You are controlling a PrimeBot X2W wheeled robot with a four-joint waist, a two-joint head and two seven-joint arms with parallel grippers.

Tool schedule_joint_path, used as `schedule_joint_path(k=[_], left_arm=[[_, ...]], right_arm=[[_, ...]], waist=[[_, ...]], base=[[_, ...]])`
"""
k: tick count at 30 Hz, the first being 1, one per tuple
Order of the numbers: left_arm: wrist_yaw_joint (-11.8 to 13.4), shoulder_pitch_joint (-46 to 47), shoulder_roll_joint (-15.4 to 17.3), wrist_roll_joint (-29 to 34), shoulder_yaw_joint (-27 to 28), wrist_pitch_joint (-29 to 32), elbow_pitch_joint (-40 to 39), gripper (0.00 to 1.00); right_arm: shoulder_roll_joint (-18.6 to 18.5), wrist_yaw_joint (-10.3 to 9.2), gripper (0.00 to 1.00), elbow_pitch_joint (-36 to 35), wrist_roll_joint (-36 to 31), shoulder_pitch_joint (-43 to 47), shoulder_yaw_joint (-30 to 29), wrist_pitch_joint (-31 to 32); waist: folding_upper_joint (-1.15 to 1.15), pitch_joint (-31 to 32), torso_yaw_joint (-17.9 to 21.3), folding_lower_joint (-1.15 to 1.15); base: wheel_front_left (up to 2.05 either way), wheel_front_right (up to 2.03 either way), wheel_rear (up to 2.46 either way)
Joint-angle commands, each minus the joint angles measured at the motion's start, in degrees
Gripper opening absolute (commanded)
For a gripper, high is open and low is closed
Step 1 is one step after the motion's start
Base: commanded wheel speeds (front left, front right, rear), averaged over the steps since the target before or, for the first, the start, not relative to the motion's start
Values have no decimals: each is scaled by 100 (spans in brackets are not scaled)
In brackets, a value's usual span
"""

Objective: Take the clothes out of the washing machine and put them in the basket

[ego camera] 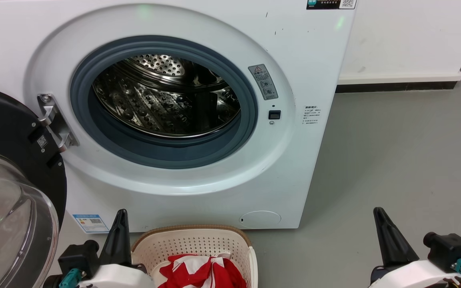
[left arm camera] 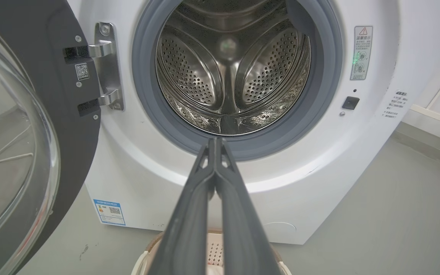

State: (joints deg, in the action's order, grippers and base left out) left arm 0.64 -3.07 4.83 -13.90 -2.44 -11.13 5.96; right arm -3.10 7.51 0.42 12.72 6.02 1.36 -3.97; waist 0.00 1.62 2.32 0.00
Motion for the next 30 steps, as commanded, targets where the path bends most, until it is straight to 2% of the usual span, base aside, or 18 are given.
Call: schedule_joint_path(k=[1, 14, 30], left_arm=[[-28, 185, 8, -194, 47, 31, -62, 0], [-172, 308, -28, -1564, 181, 321, 63, 0], [-320, 460, -66, -2990, 343, 647, 225, 0]], right_arm=[[-46, 0, 0, -50, 226, -179, -12, 5], [-122, -1, 0, 217, 1707, -395, -38, 104], [-171, -1, 0, 465, 3214, -591, -101, 231]], waist=[[0, -1, -2, 0], [0, -21, -27, 0], [0, -46, -59, 0]], base=[[0, 0, 0], [0, 0, 0], [0, 0, 0]])
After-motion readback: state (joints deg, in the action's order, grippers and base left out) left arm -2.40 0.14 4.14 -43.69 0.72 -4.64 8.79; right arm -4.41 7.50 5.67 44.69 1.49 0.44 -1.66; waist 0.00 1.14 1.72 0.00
